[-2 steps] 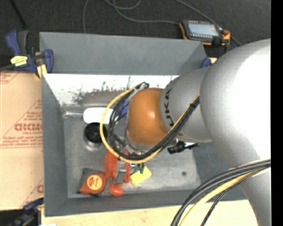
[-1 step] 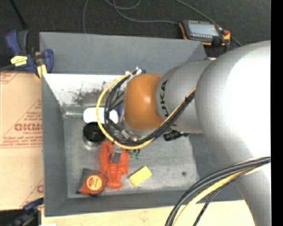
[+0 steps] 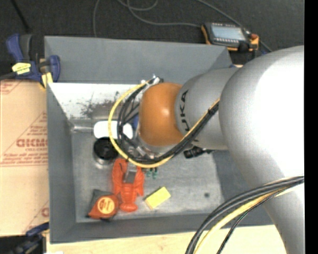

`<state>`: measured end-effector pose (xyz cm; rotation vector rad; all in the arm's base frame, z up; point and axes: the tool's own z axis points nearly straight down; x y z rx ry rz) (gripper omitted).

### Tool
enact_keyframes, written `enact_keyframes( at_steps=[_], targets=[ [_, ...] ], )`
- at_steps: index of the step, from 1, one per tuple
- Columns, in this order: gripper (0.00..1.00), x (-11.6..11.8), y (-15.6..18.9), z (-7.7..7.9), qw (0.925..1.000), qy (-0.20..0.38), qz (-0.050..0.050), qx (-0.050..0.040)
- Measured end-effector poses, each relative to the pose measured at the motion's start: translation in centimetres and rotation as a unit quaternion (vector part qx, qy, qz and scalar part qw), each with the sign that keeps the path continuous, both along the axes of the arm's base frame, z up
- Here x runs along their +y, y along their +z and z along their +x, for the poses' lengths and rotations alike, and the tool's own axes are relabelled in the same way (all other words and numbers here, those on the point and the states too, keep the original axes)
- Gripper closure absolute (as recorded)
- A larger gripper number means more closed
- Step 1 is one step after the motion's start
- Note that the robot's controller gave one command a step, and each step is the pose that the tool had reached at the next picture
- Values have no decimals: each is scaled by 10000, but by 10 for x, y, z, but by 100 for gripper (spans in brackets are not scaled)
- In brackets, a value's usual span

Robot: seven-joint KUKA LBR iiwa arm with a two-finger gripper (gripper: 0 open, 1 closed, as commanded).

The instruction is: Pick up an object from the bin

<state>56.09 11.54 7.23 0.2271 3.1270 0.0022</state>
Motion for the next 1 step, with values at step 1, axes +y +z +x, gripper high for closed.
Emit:
enact_keyframes(
  at_steps=[1],
  targets=[
    [100, 12, 44, 9, 9999, 102, -10, 49]
  ],
)
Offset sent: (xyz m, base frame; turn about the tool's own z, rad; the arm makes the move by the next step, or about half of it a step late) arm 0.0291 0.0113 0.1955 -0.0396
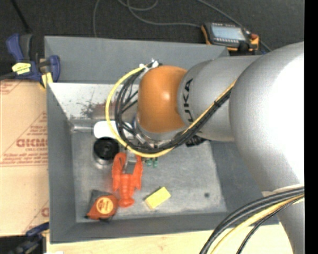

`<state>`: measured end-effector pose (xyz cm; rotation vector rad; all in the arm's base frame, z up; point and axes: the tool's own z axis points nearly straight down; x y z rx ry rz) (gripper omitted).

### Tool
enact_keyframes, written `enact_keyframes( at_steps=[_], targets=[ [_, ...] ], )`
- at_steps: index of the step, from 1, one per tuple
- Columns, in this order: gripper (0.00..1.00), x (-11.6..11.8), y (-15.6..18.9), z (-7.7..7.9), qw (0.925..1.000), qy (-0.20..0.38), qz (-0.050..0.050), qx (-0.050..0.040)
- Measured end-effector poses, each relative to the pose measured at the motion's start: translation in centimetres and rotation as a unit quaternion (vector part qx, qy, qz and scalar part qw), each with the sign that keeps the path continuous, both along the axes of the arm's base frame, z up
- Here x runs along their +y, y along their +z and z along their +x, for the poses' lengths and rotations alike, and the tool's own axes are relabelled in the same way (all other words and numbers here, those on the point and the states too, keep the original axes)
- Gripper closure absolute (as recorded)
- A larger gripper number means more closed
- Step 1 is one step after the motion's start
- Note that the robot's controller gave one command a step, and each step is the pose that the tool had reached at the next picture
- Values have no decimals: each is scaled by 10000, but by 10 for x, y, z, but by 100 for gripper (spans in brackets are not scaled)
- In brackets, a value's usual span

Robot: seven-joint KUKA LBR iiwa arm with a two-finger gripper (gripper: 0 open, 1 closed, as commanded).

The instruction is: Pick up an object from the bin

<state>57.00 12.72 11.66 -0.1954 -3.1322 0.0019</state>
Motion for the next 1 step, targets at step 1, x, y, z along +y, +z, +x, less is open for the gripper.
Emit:
enact_keyframes(
  at_steps=[1],
  targets=[
    [100, 2, 62, 9, 10000, 36, 6, -15]
  ],
)
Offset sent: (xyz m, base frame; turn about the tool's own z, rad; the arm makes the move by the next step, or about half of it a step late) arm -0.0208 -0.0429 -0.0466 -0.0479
